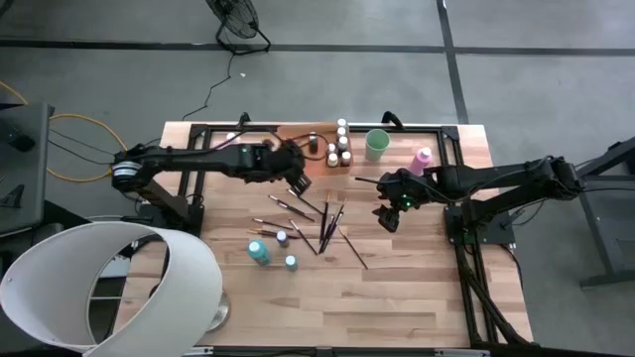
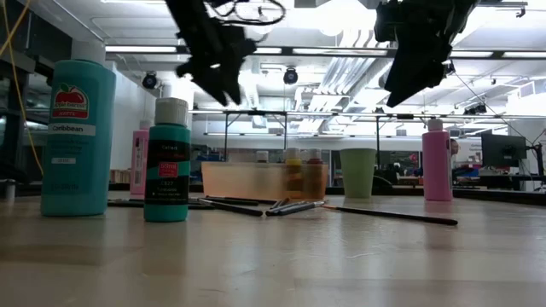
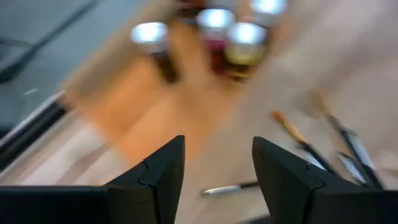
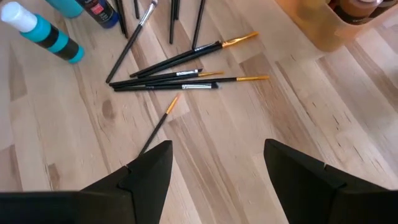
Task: Pick & Place Paint Supplies
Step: Put the large pink paint bottle into the orange bin
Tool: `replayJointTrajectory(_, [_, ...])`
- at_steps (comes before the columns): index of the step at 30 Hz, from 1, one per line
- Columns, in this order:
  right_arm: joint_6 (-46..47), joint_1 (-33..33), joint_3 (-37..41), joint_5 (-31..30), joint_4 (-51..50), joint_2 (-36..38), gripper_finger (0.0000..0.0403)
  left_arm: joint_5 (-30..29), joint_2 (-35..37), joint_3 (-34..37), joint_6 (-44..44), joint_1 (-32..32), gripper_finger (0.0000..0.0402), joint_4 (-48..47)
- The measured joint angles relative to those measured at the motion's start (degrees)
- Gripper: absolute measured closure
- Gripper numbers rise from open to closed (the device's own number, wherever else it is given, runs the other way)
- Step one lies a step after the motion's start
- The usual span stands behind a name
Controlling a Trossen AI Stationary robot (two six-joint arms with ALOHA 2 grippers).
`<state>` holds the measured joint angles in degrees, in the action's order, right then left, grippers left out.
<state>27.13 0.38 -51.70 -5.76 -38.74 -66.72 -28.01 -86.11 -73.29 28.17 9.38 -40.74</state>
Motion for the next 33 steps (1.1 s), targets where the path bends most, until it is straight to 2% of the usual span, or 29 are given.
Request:
replayJointTrajectory(4, [-0.97,0.0,0.0,0.26,0.0,0.0,0.0156,-9.06,4.06,2.49,11.82,0.49,0.022,-4.9])
replayJointTrajectory(9, [-2.26,0.0,0.0,0.22,0.15,0.0,0.0156,-12.92,6.28,2.51,21.16,3.98,0.022,-11.45])
replayJointTrajectory(17, [-3.39,0.0,0.0,0.17,1.28,0.0,0.0156,-13.05,6.04,2.59,30.2,11.57,0.022,-16.89])
replayJointTrajectory(23, [-3.07,0.0,0.0,0.17,1.31,0.0,0.0156,-13.72,6.04,2.6,30.86,15.2,0.022,-16.89])
replayJointTrajectory(33, [-1.71,0.0,0.0,0.2,1.74,0.0,0.0156,-9.33,6.04,2.6,33.49,20.49,0.0219,-20.59])
